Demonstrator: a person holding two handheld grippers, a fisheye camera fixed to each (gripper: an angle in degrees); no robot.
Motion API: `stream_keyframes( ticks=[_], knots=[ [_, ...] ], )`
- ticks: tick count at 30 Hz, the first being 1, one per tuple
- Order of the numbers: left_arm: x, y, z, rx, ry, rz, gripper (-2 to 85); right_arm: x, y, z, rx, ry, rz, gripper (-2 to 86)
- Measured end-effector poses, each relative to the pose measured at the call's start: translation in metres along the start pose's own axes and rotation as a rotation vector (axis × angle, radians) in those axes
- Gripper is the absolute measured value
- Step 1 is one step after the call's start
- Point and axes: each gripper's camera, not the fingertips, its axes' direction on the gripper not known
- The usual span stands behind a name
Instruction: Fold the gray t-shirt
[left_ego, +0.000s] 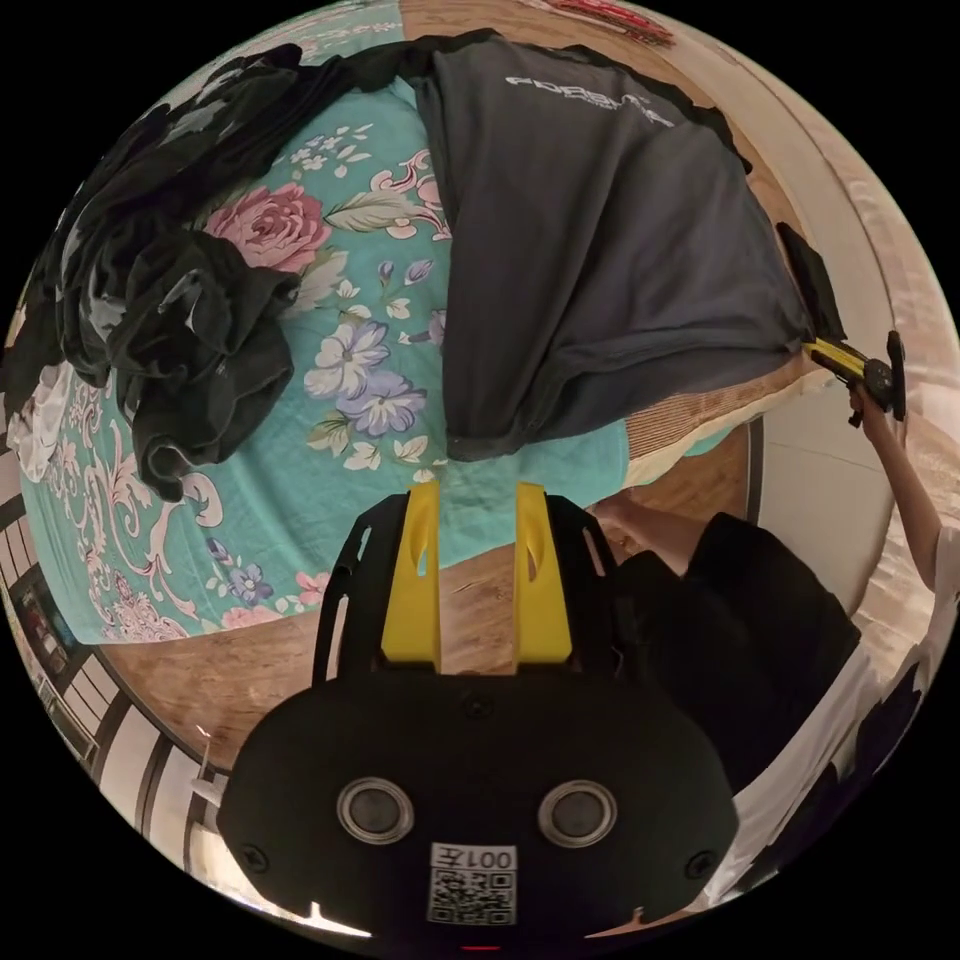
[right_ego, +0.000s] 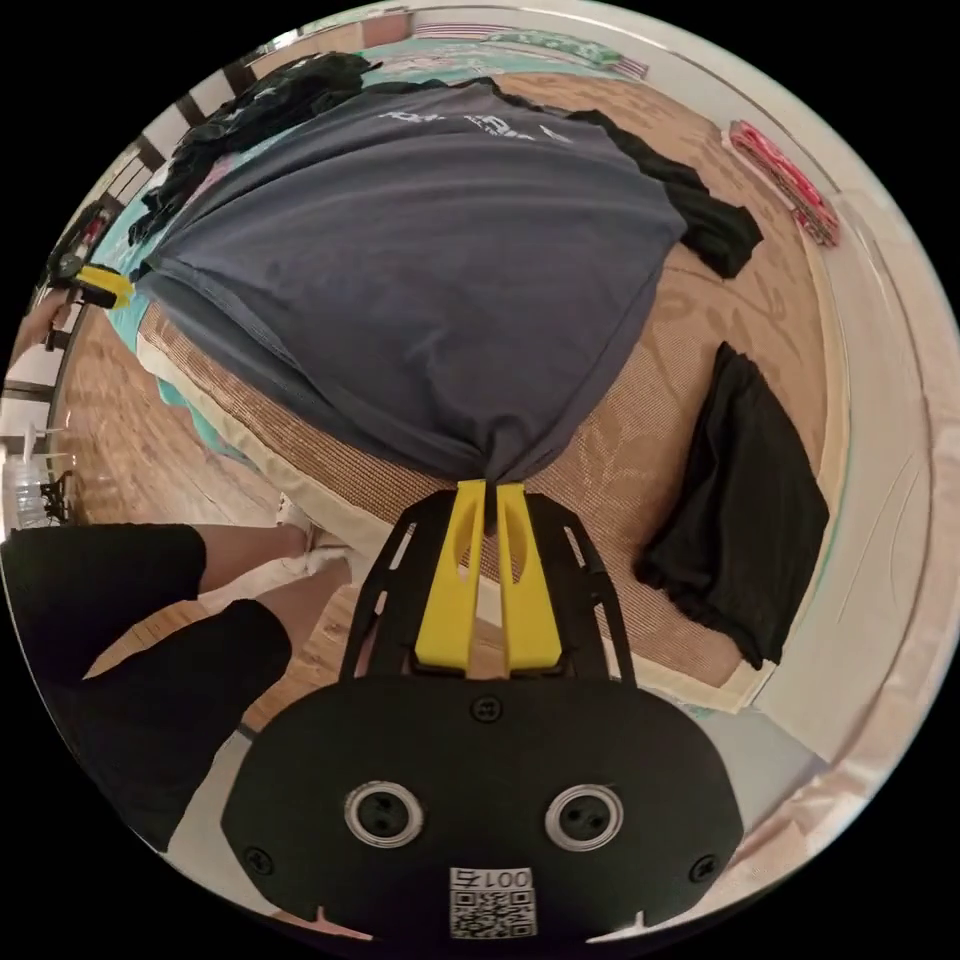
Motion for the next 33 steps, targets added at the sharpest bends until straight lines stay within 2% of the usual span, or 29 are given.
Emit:
stream_keyframes(
  ticks=[1,6,12,16,19,22,27,31,33],
  knots=[
    [0.002,0.002,-0.001,0.026,0.027,-0.01,7.2,0.004,0.002,-0.005,0.018,-0.021,0.02,2.9],
    [0.018,0.006,0.004,0.08,0.059,-0.028,8.2,0.074,0.041,-0.048,0.186,-0.415,0.318,1.8],
    [0.035,0.008,0.011,0.139,0.057,-0.079,9.5,0.138,0.088,-0.028,0.11,-0.653,0.486,1.5],
    [0.048,0.005,0.019,0.144,0.096,-0.067,11.3,0.163,0.119,0.002,0.173,-0.873,0.669,1.5],
    [0.063,-0.004,0.022,0.126,-0.015,-0.045,11.4,0.168,0.134,0.008,0.226,-0.895,0.706,1.5],
    [0.079,-0.017,0.017,0.169,-0.106,0.009,10.7,0.165,0.136,-0.005,0.234,-0.834,0.638,1.4],
    [0.107,-0.046,0.03,0.052,-0.172,0.166,10.1,0.163,0.125,-0.026,0.233,-0.74,0.54,1.4],
    [0.128,-0.058,0.021,0.021,-0.154,0.23,0.5,0.162,0.121,-0.046,0.284,-0.667,0.534,1.3],
    [0.138,-0.059,0.007,0.033,-0.136,0.235,-0.3,0.159,0.122,-0.058,0.306,-0.632,0.529,1.2]
  ],
)
